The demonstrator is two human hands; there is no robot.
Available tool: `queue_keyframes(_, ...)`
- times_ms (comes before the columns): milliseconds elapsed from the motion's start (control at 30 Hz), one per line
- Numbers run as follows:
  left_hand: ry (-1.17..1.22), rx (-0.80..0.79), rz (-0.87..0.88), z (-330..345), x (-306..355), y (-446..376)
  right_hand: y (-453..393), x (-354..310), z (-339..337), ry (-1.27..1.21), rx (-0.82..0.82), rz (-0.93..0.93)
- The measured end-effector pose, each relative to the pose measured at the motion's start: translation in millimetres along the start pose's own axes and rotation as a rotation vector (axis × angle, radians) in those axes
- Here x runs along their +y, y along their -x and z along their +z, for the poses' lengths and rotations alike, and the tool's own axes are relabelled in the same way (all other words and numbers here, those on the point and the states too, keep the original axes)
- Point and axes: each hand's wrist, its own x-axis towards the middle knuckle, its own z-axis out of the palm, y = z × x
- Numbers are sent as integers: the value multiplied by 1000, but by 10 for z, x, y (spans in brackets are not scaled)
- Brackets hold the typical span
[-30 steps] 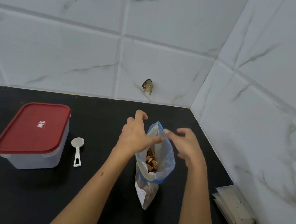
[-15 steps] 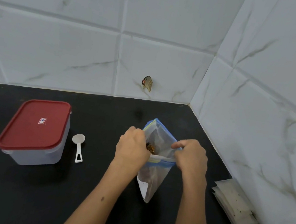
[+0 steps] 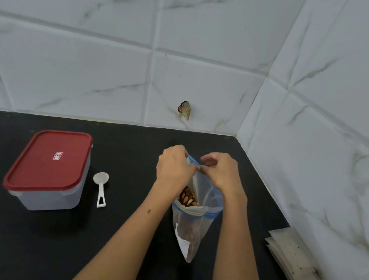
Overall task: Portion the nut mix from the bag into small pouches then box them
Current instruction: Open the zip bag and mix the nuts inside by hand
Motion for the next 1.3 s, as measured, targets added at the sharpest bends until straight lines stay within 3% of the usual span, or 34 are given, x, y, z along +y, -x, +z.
queue_keyframes(233, -42, -40, -54, 27, -31, -120, -162, 14, 128, 160, -41, -64)
queue_keyframes(400, 9, -96, -139, 55, -53, -192, -182, 82, 175, 87, 7, 26)
queue_keyframes(533, 236, -228, -254, 80, -158, -271, -304, 133, 148, -69, -22, 251)
queue_keyframes(633, 503, -378, -457, 55, -223, -345, -320, 131, 14, -215, -196, 394)
queue_keyframes(767, 839, -593, -662, 63, -284, -380, -277, 247, -62, -657, -379, 506)
queue_keyframes(1067, 960, -470, -724, 263, -318, -352, -200, 412, 125, -933, -351, 562)
queue_keyframes(1167, 865, -297, -667, 350, -359, -352, -184, 401, 140, -985, -299, 568)
queue_keyframes(1300, 639, -168, -456, 415, -402, -301, -183, 437, 134, -787, -145, 445)
